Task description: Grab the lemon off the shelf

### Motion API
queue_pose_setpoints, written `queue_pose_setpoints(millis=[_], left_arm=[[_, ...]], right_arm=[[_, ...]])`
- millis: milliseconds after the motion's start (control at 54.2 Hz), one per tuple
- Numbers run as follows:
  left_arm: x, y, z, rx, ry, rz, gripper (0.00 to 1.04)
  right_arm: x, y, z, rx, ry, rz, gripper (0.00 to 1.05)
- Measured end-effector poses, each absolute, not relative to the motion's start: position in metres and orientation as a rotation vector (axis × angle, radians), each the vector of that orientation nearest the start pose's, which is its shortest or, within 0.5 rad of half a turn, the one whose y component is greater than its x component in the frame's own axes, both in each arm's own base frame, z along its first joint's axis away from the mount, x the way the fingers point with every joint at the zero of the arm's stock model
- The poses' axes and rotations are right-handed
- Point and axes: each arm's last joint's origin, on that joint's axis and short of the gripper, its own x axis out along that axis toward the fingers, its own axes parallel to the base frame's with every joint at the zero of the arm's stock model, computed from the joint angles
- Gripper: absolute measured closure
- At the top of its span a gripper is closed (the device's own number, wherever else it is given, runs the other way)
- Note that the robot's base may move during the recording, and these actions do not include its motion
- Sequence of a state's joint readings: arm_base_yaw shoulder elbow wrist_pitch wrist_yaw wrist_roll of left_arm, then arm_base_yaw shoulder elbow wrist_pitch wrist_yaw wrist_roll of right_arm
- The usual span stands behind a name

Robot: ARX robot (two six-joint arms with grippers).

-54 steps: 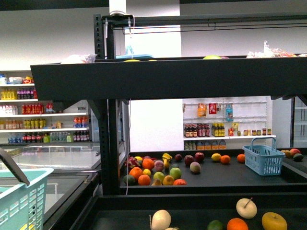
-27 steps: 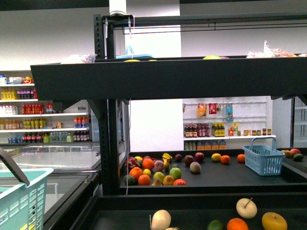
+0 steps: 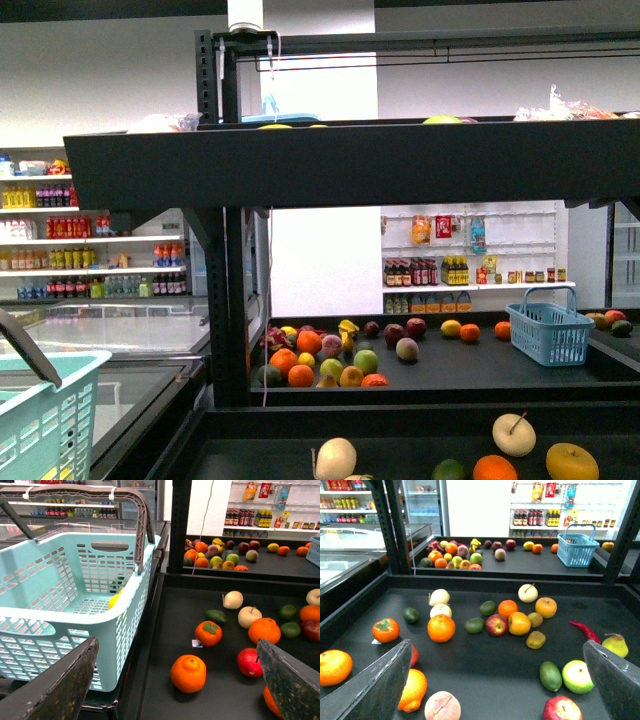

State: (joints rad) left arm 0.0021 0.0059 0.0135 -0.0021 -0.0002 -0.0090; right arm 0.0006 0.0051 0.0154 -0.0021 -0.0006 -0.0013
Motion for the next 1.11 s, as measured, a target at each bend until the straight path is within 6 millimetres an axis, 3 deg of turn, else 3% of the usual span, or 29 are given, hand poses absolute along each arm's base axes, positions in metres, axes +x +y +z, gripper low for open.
queue_pose_setpoints(millis=[1108], left_arm=[[0.0972, 0.0002, 0.1675, -0.009, -0.006, 0.002, 0.08]], right_arm=[[0.0971, 0.0001, 0.1682, -0.001, -0.008, 0.001, 0.02]])
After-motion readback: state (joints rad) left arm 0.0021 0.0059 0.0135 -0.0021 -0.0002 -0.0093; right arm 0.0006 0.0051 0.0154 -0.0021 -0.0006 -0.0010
